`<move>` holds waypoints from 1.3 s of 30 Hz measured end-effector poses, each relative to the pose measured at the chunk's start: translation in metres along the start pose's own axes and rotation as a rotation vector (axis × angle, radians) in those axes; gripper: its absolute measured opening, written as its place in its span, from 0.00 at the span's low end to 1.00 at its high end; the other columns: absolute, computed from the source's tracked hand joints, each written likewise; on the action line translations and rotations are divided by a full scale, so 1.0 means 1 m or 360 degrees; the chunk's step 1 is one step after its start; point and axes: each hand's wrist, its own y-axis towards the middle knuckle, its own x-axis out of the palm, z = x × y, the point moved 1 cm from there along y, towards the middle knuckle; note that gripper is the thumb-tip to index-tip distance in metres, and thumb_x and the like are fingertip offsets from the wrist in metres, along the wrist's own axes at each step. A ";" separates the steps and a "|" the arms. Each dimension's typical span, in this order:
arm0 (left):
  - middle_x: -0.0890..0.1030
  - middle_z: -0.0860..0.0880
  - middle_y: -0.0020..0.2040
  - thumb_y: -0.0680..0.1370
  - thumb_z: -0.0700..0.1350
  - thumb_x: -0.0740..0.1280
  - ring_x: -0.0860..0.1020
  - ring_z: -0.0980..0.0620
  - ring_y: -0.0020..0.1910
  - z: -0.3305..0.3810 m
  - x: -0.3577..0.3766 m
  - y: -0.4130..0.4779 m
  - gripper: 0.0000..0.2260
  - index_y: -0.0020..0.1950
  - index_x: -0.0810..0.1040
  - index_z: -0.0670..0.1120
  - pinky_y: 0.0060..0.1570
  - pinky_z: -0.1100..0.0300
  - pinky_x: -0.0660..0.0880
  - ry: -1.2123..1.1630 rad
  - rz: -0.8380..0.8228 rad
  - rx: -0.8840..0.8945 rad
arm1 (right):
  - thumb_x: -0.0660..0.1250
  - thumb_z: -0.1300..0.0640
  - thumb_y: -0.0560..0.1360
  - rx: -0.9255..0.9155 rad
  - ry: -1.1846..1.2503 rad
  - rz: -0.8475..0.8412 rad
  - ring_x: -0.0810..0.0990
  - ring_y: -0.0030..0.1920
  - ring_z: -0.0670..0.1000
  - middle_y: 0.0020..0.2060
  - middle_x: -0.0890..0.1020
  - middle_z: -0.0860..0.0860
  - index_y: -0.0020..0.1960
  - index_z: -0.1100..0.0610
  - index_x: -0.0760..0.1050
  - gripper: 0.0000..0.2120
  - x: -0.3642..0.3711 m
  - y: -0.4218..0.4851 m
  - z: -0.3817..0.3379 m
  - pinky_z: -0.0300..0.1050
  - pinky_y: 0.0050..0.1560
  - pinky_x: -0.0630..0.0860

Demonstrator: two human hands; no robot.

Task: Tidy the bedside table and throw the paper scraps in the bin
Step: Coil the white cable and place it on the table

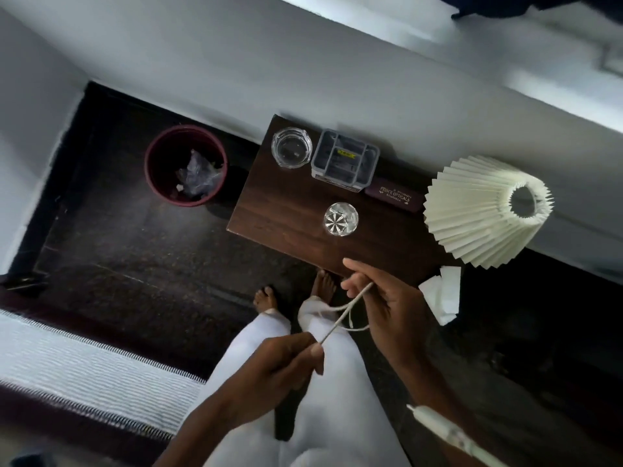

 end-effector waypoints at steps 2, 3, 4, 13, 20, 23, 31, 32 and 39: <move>0.72 0.54 0.31 0.83 0.55 0.63 0.70 0.57 0.32 0.020 -0.005 -0.025 0.14 0.44 0.81 0.51 0.35 0.63 0.68 -0.0210 -0.0130 -0.0030 | 0.65 0.69 0.79 0.0083 0.0020 -0.0018 0.84 0.41 0.36 0.42 0.86 0.46 0.61 0.60 0.82 0.13 0.014 -0.001 -0.012 0.25 0.40 0.76; 0.71 0.54 0.31 0.85 0.49 0.62 0.69 0.58 0.31 0.031 -0.009 -0.037 0.12 0.45 0.81 0.49 0.35 0.66 0.67 -0.0321 -0.0182 -0.0016 | 0.65 0.69 0.80 0.0122 0.0028 -0.0057 0.83 0.39 0.36 0.41 0.85 0.46 0.61 0.60 0.82 0.14 0.021 -0.003 -0.019 0.25 0.39 0.76; 0.71 0.53 0.32 0.85 0.45 0.61 0.68 0.59 0.31 0.041 -0.012 -0.049 0.12 0.46 0.81 0.47 0.35 0.67 0.66 -0.0402 -0.0218 0.0008 | 0.65 0.69 0.80 0.0156 0.0034 -0.0114 0.83 0.38 0.36 0.41 0.85 0.47 0.61 0.60 0.82 0.14 0.029 -0.007 -0.025 0.26 0.40 0.77; 0.82 0.48 0.41 0.85 0.47 0.60 0.79 0.52 0.39 0.094 -0.032 -0.110 0.14 0.68 0.78 0.47 0.42 0.60 0.78 -0.0771 0.0467 0.0554 | 0.63 0.57 0.83 0.0073 -0.0093 -0.0800 0.80 0.34 0.43 0.33 0.79 0.43 0.51 0.56 0.79 0.07 0.077 -0.071 -0.111 0.35 0.37 0.76; 0.84 0.46 0.64 0.81 0.45 0.62 0.82 0.48 0.65 0.092 -0.059 -0.114 0.17 0.70 0.74 0.45 0.64 0.57 0.78 -0.0772 0.1063 0.0528 | 0.65 0.48 0.81 -0.0384 -0.0574 -0.0959 0.83 0.39 0.50 0.40 0.85 0.52 0.49 0.57 0.80 0.13 0.071 -0.101 -0.175 0.44 0.40 0.80; 0.86 0.49 0.58 0.83 0.40 0.63 0.84 0.52 0.60 0.077 -0.067 -0.119 0.17 0.72 0.74 0.43 0.63 0.52 0.80 -0.0384 0.1154 0.0370 | 0.65 0.48 0.80 -0.0501 -0.0608 -0.0965 0.81 0.36 0.49 0.38 0.84 0.51 0.46 0.56 0.80 0.12 0.067 -0.097 -0.201 0.48 0.37 0.79; 0.80 0.48 0.30 0.85 0.44 0.57 0.76 0.55 0.28 0.077 -0.074 -0.165 0.18 0.43 0.78 0.35 0.33 0.65 0.73 -0.0496 0.0367 0.0313 | 0.75 0.42 0.71 -0.0606 -0.0496 -0.0922 0.78 0.33 0.43 0.34 0.81 0.43 0.42 0.52 0.79 0.14 0.056 -0.033 -0.243 0.33 0.34 0.74; 0.77 0.47 0.28 0.84 0.46 0.57 0.74 0.54 0.26 0.081 -0.074 -0.170 0.19 0.43 0.77 0.33 0.32 0.65 0.72 -0.0618 0.0336 0.0311 | 0.77 0.43 0.69 -0.0542 -0.0414 -0.0903 0.78 0.33 0.43 0.34 0.80 0.42 0.41 0.52 0.79 0.14 0.060 -0.027 -0.243 0.32 0.34 0.74; 0.72 0.49 0.29 0.83 0.54 0.55 0.69 0.51 0.29 0.104 -0.087 -0.182 0.21 0.50 0.81 0.40 0.36 0.61 0.70 -0.0983 0.0296 0.0525 | 0.60 0.48 0.83 0.0222 0.0140 -0.0956 0.81 0.37 0.56 0.35 0.82 0.58 0.41 0.55 0.80 0.18 0.106 -0.052 -0.217 0.57 0.42 0.78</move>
